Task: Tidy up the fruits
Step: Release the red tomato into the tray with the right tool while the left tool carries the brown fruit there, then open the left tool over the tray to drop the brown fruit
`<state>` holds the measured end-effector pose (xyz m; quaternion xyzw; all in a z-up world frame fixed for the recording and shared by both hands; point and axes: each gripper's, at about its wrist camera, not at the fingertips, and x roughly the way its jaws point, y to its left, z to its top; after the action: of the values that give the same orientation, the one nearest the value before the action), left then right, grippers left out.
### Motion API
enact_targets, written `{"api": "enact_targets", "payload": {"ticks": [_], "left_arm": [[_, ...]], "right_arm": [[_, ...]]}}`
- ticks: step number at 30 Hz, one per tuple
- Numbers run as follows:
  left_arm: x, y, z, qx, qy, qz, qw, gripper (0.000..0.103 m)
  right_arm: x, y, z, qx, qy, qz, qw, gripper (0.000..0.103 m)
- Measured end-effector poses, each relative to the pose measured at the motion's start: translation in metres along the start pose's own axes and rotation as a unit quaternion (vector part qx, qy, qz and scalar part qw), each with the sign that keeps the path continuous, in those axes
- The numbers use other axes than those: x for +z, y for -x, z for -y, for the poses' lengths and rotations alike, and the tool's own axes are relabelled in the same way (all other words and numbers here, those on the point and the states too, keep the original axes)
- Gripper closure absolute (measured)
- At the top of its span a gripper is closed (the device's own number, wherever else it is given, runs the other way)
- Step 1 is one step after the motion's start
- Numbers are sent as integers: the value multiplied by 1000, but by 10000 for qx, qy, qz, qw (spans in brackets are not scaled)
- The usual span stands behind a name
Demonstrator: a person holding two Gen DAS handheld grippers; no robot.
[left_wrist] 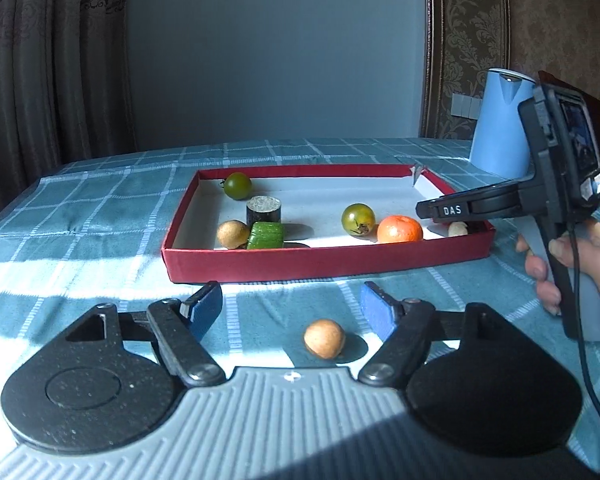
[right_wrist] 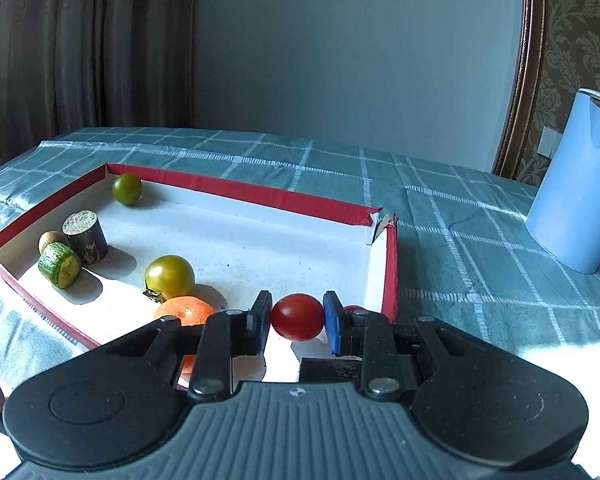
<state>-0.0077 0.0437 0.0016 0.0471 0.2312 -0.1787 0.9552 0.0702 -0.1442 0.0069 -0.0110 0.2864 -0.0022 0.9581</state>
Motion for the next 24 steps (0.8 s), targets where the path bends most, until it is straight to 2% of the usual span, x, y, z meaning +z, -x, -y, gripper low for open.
{"api": "enact_targets", "payload": {"ticks": [1, 3, 5, 6, 7, 8, 9, 10, 12, 16, 19, 24], "left_arm": [[-3, 3, 8, -110, -87, 20, 9999, 23], [-7, -1, 24, 351, -390, -16, 9986, 25], [-8, -15, 31, 384, -580, -353, 9970, 31], [-8, -22, 30, 340, -570, -543, 9963, 47], [-7, -28, 29, 342, -520, -711, 9955, 59], [-7, -32, 26, 312, -396, -760, 9958, 59], [-4, -33, 22, 267, -246, -777, 9963, 72], [-3, -36, 19, 257, -162, -819, 9962, 79], [-2, -39, 16, 243, -16, -855, 9960, 80], [2, -36, 26, 533, -216, -667, 9961, 80], [18, -33, 33, 642, -278, -364, 9969, 80], [52, -54, 35, 830, -62, -93, 9965, 80]], "right_arm": [[0, 1, 1, 10, 8, 37, 10000, 76], [1, 3, 1, -29, -14, 62, 10000, 76], [0, 6, 1, -94, 19, 141, 9999, 76], [0, 7, 1, -115, 29, 165, 9998, 76], [0, 9, 2, -148, 3, 205, 9997, 76], [0, 11, 3, -138, -43, 250, 9996, 76], [0, 13, 4, -115, -69, 280, 9995, 76], [1, 15, 6, -103, -100, 324, 9994, 76], [0, 19, 8, -156, -140, 407, 9990, 76], [0, 29, 14, -188, -274, 597, 9977, 76], [2, 35, 19, -145, -414, 718, 9965, 76], [0, 36, 21, -221, -466, 712, 9961, 76]]}}
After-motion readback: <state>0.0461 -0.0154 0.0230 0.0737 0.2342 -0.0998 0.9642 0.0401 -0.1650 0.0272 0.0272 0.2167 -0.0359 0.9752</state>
